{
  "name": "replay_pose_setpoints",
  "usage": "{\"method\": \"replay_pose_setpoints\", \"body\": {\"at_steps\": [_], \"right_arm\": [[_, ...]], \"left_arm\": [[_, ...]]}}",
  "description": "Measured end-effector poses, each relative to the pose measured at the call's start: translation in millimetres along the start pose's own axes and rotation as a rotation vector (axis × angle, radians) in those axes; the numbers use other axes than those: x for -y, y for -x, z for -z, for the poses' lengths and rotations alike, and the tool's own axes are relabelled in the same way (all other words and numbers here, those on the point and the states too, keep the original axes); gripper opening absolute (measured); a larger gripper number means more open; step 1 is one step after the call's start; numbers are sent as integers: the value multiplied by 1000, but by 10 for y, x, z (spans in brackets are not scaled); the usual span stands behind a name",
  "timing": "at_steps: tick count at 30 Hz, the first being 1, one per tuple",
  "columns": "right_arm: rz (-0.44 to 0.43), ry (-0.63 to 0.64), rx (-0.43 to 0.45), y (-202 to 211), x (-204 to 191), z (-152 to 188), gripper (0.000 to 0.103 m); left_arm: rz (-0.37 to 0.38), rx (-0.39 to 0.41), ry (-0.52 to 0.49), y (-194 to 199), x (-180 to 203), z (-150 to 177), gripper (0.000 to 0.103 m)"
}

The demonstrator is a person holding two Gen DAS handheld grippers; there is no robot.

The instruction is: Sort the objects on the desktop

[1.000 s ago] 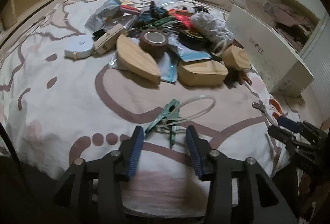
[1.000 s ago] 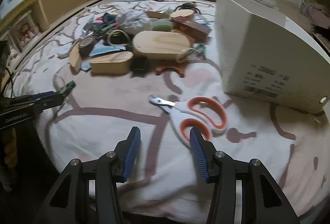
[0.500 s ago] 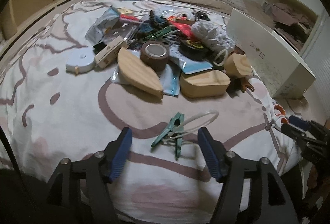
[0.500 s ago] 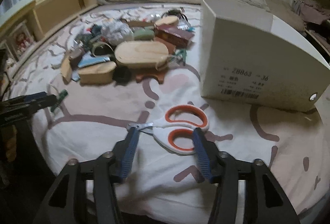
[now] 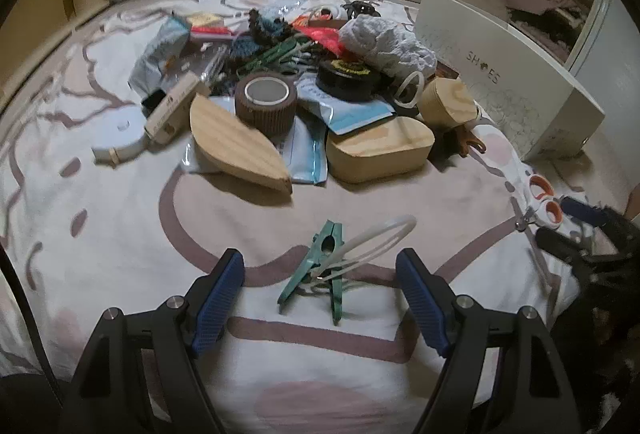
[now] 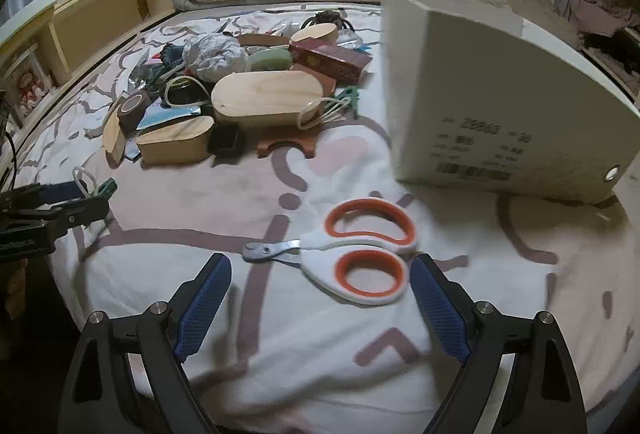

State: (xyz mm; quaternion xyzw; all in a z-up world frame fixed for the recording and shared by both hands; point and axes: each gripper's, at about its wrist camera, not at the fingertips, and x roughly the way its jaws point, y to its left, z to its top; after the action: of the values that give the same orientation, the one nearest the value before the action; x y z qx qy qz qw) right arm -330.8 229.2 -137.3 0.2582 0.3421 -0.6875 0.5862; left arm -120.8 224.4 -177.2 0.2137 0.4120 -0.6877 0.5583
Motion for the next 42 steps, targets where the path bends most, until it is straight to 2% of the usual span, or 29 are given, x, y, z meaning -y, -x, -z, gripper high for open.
{"method": "replay_pose_setpoints", "body": {"at_steps": [2,10,15,20,23,29,37,42], "right_arm": [[0,-12,-1,-38,-32,-11,102],[82,-46,-17,-196,-82,-6,102],[94,-64,-6,-204,-75,9,102],[107,-83,5,-200,-85,24,101],[114,-82,15,-178,-86,47,95],[114,-71,24,-170,-98,63,95],[114,-72,29,-179,-97,77,95],[111,-72,36,-173,-93,89,95]], "left_arm": [[36,-10,17,0,-12,9,79],[159,-37,1,61,100,99,79],[225,-38,20,118,92,128,79],[155,-25,50,100,47,113,78],[113,-12,55,90,54,101,78],[43,-7,34,34,123,106,75],[-32,-2,17,13,155,138,55],[-37,8,27,36,124,161,33]]}}
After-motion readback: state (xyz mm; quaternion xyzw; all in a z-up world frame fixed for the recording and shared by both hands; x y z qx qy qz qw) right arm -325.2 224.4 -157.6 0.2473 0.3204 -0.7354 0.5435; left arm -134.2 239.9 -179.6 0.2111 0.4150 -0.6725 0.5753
